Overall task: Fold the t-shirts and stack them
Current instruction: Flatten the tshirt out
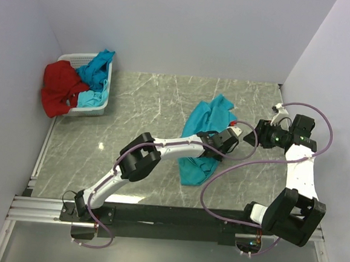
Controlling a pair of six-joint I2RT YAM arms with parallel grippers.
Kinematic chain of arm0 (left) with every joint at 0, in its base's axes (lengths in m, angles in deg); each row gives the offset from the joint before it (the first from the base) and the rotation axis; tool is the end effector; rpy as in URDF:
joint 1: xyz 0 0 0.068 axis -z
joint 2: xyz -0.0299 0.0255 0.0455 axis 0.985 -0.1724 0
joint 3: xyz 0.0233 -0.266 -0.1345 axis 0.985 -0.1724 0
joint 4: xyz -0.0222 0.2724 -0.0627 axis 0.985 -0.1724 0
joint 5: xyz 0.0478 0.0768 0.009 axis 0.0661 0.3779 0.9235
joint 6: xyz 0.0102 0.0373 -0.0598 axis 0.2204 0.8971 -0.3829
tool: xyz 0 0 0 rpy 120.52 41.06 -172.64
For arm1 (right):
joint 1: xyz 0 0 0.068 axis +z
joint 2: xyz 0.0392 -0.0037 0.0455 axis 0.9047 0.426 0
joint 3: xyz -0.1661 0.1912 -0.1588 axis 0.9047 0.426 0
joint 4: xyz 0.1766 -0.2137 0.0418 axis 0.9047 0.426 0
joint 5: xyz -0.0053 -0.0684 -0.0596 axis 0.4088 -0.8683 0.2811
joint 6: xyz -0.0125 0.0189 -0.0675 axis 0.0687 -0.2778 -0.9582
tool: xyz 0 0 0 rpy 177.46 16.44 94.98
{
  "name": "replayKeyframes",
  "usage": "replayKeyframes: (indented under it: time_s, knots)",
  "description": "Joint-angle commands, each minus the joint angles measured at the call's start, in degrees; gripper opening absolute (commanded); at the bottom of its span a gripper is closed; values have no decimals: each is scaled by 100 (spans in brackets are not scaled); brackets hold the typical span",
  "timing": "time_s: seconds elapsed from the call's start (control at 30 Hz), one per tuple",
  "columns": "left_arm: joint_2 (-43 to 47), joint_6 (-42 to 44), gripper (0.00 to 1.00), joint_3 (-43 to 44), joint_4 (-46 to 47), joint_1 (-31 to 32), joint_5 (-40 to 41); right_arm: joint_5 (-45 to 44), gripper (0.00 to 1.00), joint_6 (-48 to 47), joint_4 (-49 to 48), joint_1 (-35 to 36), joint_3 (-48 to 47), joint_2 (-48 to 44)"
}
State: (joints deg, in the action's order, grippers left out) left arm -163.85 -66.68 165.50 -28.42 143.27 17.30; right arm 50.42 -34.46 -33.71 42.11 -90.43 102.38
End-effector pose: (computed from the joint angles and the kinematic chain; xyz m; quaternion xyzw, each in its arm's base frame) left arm 0.2749 -0.5131 0.1601 0.3002 0.8822 -0.1468 0.3317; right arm 0.2553 -0.0602 0.2814 -0.0728 0.8730 0.2614 0.4053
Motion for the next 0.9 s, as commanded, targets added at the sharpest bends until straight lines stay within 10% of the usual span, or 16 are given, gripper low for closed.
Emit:
replayKeyframes:
  time_s: [0.0,0.27,0.87]
  knots:
    - [745,12,24,-183,177,-70,159,237,64,-130,93,-35,-104,-101]
    - [966,-49,46,-350,168,-361,-606,316,64,-183,154,-44,-104,-127]
    - [572,-199,50,-219,222,-361,-1504,351,64,-253,216,-79,-122,-74]
